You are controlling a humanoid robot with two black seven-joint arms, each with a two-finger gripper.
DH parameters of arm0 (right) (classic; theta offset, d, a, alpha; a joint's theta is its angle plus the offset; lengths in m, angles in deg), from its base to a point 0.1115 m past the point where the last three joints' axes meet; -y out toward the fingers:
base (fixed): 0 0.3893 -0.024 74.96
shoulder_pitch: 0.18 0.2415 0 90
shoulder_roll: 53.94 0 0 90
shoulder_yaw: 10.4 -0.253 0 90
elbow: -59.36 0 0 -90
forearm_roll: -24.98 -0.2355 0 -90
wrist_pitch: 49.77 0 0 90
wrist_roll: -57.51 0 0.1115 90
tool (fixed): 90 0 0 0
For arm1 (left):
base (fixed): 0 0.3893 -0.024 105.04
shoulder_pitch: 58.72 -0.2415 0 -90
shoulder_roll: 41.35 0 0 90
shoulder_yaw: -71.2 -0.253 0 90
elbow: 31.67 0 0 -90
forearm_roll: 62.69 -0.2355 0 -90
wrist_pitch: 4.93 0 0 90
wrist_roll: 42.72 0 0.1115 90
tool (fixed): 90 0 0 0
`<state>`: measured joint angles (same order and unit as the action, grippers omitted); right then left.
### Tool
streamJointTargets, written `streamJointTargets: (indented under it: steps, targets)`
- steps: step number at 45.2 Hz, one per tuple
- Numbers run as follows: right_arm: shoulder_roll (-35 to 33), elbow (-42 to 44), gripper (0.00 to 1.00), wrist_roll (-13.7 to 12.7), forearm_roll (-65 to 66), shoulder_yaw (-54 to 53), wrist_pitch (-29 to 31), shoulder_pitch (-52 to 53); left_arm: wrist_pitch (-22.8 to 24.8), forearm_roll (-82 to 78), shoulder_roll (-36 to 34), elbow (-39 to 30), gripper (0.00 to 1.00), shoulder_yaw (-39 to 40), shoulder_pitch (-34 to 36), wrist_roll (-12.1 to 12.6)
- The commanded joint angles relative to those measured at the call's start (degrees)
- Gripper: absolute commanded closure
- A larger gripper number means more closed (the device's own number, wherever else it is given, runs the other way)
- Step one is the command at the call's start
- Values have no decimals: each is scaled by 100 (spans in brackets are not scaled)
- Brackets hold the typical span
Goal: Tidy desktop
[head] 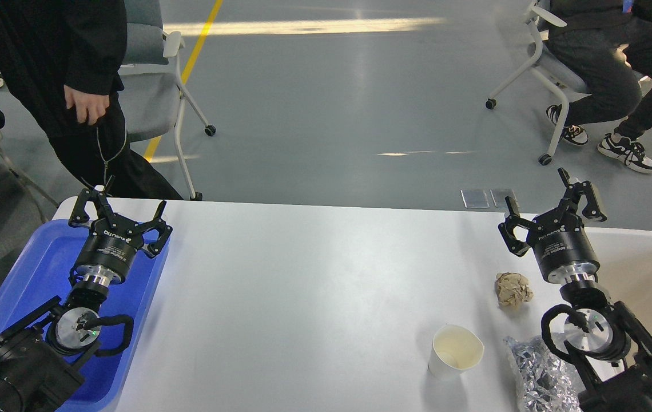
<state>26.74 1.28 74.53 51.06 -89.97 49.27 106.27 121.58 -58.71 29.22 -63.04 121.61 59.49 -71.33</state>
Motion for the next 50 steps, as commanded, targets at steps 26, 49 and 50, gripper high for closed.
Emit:
streamJointTargets:
  steps: [26, 49, 50]
  targets:
    - [-149, 43, 0, 3, -7, 12, 28, 34, 5, -20, -9, 0, 0, 4, 0, 5]
    - [-369, -36, 0, 3, -60, -6, 10, -317, -13, -20, -9, 0, 0, 4, 0, 5]
    - [-369, -54, 0, 3, -60, -15, 1, -396, -13, -20, -9, 0, 0, 4, 0, 5]
